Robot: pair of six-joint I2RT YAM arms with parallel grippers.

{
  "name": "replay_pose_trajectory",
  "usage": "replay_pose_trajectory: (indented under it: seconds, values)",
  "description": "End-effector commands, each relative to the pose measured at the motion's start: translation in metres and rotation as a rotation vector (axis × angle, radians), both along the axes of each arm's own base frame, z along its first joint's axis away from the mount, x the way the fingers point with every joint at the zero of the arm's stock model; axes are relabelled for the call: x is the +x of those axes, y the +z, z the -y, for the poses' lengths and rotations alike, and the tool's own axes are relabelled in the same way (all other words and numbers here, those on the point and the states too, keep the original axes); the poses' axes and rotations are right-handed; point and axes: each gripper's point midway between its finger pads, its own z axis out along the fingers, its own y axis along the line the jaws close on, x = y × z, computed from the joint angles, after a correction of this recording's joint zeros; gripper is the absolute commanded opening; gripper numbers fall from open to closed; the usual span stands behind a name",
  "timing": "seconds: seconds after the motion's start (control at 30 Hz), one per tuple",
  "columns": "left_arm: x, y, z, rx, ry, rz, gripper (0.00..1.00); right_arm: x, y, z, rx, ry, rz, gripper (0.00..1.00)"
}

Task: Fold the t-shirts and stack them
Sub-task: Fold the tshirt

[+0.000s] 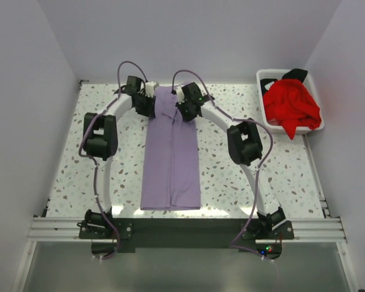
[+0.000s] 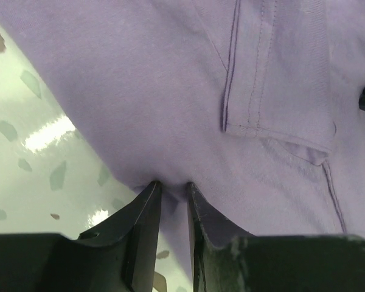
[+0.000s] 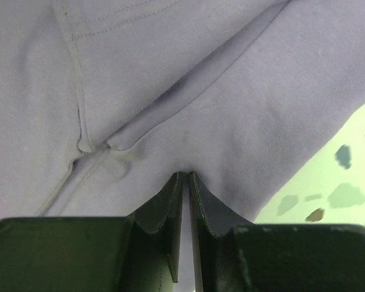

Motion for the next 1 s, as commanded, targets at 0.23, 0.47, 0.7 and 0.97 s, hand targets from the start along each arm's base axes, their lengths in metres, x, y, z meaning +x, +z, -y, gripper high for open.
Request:
replay_pose_trajectory:
  seconds: [0.23, 0.47, 0.7, 0.97]
  values:
    - [0.019, -0.037, -0.007, 0.050, 0.051, -0.030, 0.29, 0.039, -0.038, 0.040, -0.061, -0.114, 0.022, 0.15]
    - [0.035, -0.038, -0.008, 0.061, 0.058, 0.003, 0.31, 0.045, -0.041, 0.035, -0.043, -0.103, 0.025, 0.20]
    - [0.039, -0.010, 0.001, 0.012, 0.023, 0.052, 0.43, 0.054, -0.017, 0.031, -0.024, -0.097, 0.076, 0.29]
    - [0.032, 0.178, 0.013, -0.085, -0.070, 0.465, 0.86, 0.037, 0.166, 0.013, 0.180, 0.023, 0.302, 0.63]
